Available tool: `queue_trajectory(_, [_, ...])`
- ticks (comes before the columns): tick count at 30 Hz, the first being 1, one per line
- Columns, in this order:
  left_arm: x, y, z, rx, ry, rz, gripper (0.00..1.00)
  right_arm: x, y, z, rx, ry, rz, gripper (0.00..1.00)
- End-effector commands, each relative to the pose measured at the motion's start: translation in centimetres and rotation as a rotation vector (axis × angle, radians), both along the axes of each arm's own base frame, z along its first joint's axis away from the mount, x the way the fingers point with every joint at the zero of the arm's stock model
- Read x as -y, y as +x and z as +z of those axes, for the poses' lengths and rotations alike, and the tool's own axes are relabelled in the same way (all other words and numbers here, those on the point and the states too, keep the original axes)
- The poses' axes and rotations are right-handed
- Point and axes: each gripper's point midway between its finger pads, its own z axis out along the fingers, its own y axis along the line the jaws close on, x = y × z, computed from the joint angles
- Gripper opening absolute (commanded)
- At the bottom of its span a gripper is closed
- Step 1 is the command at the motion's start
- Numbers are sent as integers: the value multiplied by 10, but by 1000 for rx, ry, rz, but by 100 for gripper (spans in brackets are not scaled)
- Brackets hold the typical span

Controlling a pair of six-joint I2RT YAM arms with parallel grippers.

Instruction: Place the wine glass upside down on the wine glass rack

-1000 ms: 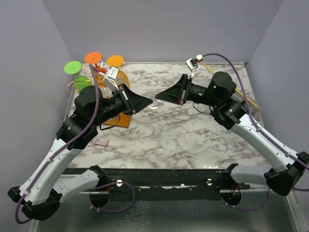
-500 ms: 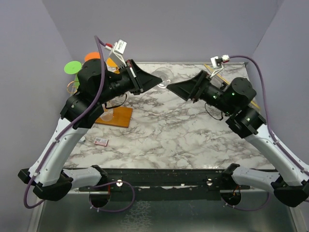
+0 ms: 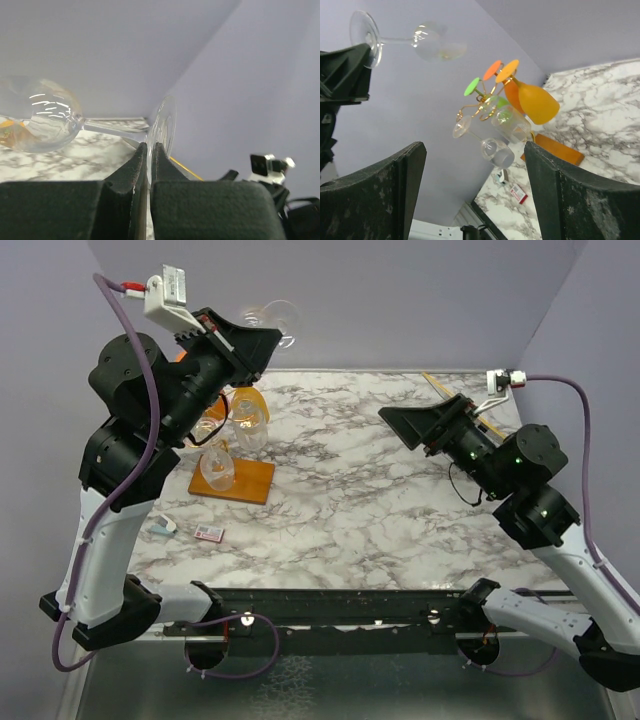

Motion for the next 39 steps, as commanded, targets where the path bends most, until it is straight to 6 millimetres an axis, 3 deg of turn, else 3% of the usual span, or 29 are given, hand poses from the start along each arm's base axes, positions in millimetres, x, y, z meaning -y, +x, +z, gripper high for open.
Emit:
queue_trajectory(1, [-66, 23, -1, 27, 86, 369, 0, -3, 12, -28, -51, -68, -33, 85])
queue_trajectory(10, [-135, 28, -6, 11, 205, 729, 0, -16, 17, -42, -77, -97, 8, 85])
queue_trajectory(15, [-161, 30, -8, 8, 283, 887, 0, -21, 19, -49, -95, -105, 20, 84])
queue_trajectory(24, [-137, 65, -40, -47, 405, 818, 0, -27, 20, -60, -126, -111, 42, 84])
queue_trajectory(29, [-154, 92, -56, -89, 407, 823, 0, -25, 20, -63, -135, -116, 38, 84])
queue_trajectory(34, [-190, 124, -67, -138, 387, 846, 0, -26, 20, -67, -142, -121, 38, 84])
queue_trajectory(39, [-248, 140, -85, -211, 322, 893, 0, -26, 21, -70, -150, -125, 38, 85])
